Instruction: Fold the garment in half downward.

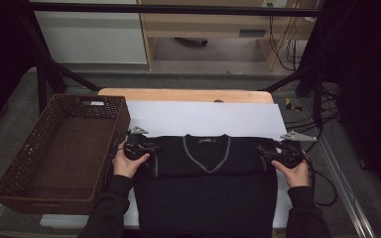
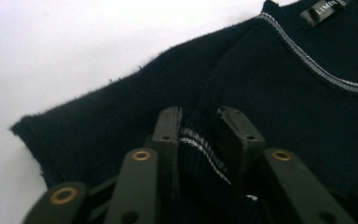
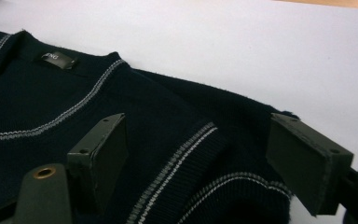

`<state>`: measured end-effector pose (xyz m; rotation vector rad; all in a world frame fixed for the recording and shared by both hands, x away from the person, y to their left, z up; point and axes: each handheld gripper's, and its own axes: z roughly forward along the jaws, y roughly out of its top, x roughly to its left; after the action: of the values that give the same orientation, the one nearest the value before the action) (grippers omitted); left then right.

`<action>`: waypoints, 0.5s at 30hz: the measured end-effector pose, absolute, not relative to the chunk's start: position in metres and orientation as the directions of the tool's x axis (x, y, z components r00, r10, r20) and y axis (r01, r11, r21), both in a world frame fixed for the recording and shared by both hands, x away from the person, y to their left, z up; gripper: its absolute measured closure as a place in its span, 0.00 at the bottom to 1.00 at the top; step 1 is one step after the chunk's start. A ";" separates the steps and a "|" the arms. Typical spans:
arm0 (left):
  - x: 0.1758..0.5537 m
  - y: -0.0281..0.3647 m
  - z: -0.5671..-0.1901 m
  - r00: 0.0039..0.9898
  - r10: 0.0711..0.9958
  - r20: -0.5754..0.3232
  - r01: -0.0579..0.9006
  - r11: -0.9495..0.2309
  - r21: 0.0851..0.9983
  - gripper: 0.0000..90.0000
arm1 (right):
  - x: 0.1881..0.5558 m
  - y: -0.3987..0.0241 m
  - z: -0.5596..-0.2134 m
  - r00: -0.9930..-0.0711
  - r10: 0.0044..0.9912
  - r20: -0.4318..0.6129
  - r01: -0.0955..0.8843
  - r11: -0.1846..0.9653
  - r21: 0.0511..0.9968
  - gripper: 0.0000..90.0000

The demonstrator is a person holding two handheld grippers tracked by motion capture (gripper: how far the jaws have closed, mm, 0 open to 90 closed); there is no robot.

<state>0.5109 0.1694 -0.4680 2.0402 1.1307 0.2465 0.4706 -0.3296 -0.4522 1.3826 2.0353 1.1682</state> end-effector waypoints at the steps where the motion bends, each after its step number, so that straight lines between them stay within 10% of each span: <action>1: 0.510 0.170 -0.467 0.587 0.788 -0.187 0.636 -0.305 0.709 0.80 | 0.471 -0.329 -0.452 -0.422 0.899 0.113 0.550 0.155 0.820 0.24; 15: 0.507 0.159 -0.469 0.601 0.793 -0.102 0.601 -0.365 0.711 0.91 | 0.492 -0.323 -0.460 -0.420 0.900 0.113 0.572 0.166 0.804 0.41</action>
<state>0.5068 0.1593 -0.4693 2.0955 1.0973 0.3343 0.4919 -0.3233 -0.4603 1.3959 2.0578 1.1434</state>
